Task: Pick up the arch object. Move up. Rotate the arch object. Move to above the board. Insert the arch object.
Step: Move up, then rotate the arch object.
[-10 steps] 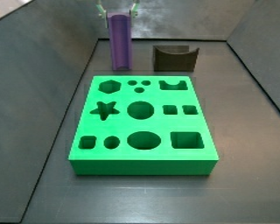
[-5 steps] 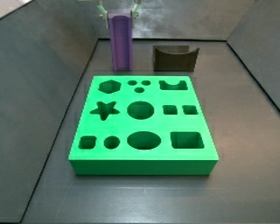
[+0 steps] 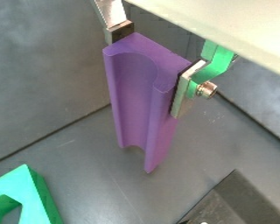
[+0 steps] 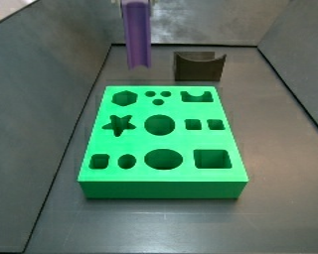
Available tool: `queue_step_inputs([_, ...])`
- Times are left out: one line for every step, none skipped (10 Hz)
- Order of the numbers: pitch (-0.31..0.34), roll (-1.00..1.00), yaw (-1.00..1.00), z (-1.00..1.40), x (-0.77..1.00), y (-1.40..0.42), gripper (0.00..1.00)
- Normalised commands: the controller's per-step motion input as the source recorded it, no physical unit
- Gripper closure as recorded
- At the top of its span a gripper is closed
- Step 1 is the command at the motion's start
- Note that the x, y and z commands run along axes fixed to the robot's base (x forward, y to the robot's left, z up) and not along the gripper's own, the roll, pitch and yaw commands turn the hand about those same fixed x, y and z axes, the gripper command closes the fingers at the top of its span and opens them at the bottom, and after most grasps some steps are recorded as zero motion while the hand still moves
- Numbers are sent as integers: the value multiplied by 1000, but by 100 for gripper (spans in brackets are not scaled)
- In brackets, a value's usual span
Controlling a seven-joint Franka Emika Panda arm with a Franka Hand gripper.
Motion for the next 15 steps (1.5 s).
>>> queue_step_inputs([45, -79, 0, 224, 7, -11, 100])
queue_step_inputs([0, 0, 0, 1000, 88, 25, 100])
queue_step_inputs([8, -11, 1, 892, 85, 30, 100])
queue_step_inputs([36, -24, 0, 766, 35, 20, 100])
queue_step_inputs([46, -37, -2, 640, 16, 11, 100])
queue_step_inputs([51, -48, -4, 547, 10, 6, 100])
queue_step_inputs([61, -75, -7, 309, 8, -5, 100])
queue_step_inputs([43, -47, -1000, 0, 0, 0, 100])
queue_step_inputs([41, -51, -1000, -145, 12, 11, 100])
queue_step_inputs([38, -54, -1000, -97, 26, 18, 100])
queue_step_inputs([38, -56, -1000, -64, 21, 16, 100])
queue_step_inputs([39, -59, -1000, -38, 20, 15, 100])
queue_step_inputs([43, -66, -1000, -31, 21, 15, 100])
queue_step_inputs([45, -73, -1000, -19, 23, 15, 100])
queue_step_inputs([48, -81, -1000, -11, 25, 14, 100])
